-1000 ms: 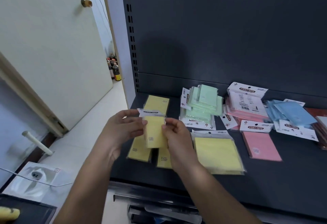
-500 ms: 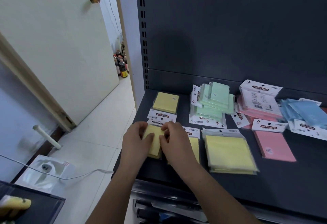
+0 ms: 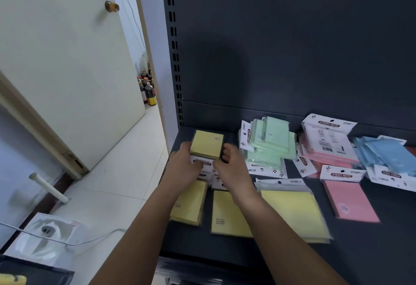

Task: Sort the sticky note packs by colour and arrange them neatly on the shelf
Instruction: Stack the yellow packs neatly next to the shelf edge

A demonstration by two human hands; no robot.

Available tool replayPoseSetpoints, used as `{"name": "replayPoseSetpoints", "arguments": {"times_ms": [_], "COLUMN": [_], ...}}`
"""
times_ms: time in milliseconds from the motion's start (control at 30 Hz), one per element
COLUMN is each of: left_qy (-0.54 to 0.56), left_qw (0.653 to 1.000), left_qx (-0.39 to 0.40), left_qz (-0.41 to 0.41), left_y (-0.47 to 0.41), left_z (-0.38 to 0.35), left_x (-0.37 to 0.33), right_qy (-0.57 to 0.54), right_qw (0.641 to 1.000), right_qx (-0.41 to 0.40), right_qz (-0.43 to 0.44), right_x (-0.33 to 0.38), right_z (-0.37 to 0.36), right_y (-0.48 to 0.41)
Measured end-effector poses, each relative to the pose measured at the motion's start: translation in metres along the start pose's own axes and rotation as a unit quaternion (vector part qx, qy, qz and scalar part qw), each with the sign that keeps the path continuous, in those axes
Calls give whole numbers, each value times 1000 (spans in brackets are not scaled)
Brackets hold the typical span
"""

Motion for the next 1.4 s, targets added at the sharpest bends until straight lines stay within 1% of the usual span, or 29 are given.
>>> {"name": "replayPoseSetpoints", "arguments": {"times_ms": [33,100,200,300,367,400,500,600,633,667,700,733,767,800,833,900,933,1000,1033,1133,1167,1233,1300,1400], "left_qy": [3,52,127,174,212,239,326,354,348,333,313,287,257,226,200,163,153,167,183,184,176,176,195,223], "left_qw": [1000,998,987,970,954,946,920,911,914,920,929,939,951,960,967,970,969,967,966,973,977,981,980,975], "left_qx": [-5,-26,-90,-168,-207,-214,-205,-209,-210,-205,-196,-179,-153,-117,-73,5,30,51,51,32,27,23,19,-8], "left_qz": [5,28,47,37,40,47,67,38,19,-3,-27,-54,-83,-114,-142,-179,-189,-188,-177,-137,-121,-77,-25,17], "left_y": [-3,-8,-12,-14,-15,-15,-11,-2,1,4,7,11,15,20,26,36,40,46,47,54,56,60,66,76], "left_z": [-1,-2,-2,1,4,6,13,23,26,29,32,35,37,39,40,40,40,36,33,22,18,8,-2,-16], "left_x": [2,2,1,-6,-10,-13,-22,-36,-41,-46,-51,-54,-58,-62,-65,-72,-75,-77,-76,-68,-63,-52,-42,-34], "right_qy": [-40,-113,-199,-231,-242,-245,-245,-241,-214,-156,-68,22,94,143,174,216,216,181,158,104,67,-39,-111,-119], "right_qw": [999,993,978,971,969,968,969,969,973,978,976,961,941,927,923,922,926,943,952,969,977,990,990,987], "right_qx": [7,10,1,4,4,4,4,11,1,-24,-65,-103,-118,-108,-81,-19,9,48,48,-6,-26,-43,-58,-102], "right_qz": [-12,-35,-61,-65,-55,-45,-14,46,83,134,195,255,303,329,333,320,310,275,257,223,202,129,58,22], "right_x": [2,6,7,9,11,13,15,15,15,15,16,18,19,23,28,36,39,38,34,15,6,-10,-24,-37], "right_z": [1,4,6,5,6,7,10,16,19,23,29,34,39,44,48,56,60,67,68,68,67,63,56,50], "right_y": [-2,-4,-5,-3,0,3,10,18,22,25,29,32,34,38,43,52,55,61,62,65,66,66,66,68]}}
Point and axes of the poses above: each hand's wrist, its own y-axis away from the middle knuckle, its own z-axis out of the back of the hand, x = y × z, the point moved 1 cm from there along -y, towards the middle knuckle, and after that the axes turned 4 degrees about -z, right-handed, at the moved point
